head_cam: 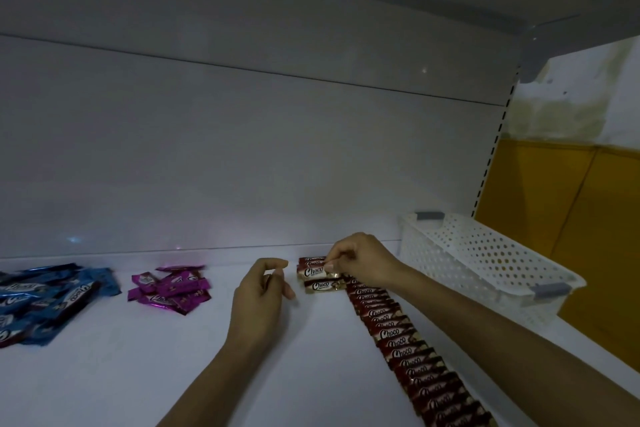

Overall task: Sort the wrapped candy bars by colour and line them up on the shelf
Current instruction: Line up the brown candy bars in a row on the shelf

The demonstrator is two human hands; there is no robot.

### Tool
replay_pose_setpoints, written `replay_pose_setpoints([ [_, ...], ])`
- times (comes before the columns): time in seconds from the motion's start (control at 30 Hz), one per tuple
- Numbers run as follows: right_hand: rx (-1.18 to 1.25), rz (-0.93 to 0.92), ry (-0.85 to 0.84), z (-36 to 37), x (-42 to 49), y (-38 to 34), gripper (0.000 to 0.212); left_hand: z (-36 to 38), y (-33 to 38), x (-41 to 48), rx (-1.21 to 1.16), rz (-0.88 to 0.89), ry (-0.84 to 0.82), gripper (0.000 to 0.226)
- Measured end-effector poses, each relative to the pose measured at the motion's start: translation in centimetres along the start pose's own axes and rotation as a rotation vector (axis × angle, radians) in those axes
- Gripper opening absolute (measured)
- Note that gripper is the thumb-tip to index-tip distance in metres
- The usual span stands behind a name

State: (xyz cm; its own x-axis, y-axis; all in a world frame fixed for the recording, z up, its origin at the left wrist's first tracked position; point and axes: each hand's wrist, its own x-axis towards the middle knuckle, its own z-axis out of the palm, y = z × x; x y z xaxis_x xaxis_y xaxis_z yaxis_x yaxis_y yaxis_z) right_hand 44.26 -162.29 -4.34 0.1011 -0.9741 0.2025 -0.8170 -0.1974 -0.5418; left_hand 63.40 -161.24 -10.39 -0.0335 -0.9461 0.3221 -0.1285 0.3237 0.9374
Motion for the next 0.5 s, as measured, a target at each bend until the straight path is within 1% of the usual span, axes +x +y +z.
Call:
replay_pose_setpoints([
  [0.1, -0.19, -0.004, -0.104, 0.6, -0.1, 0.9, 0.011, 0.0, -0.2, 0.2, 0.008, 0.007, 0.009, 0.025],
  [0.17, -0.253, 0.006, -0.122, 0.9, 0.0, 1.2, 0.013, 0.1, -0.3, 0.2, 0.016, 0.017, 0.004, 0.024],
  [0.4, -0.281, -0.001, -0.107, 0.8, 0.5, 1.6, 0.019, 0.1, -0.4, 0.2, 0.016, 0.008, 0.006, 0.021],
  [0.5, -0.318, -0.037, -0.078, 0.8, 0.6, 1.6, 0.029, 0.1, -0.2, 0.0, 0.011, 0.002, 0.012, 0.018],
])
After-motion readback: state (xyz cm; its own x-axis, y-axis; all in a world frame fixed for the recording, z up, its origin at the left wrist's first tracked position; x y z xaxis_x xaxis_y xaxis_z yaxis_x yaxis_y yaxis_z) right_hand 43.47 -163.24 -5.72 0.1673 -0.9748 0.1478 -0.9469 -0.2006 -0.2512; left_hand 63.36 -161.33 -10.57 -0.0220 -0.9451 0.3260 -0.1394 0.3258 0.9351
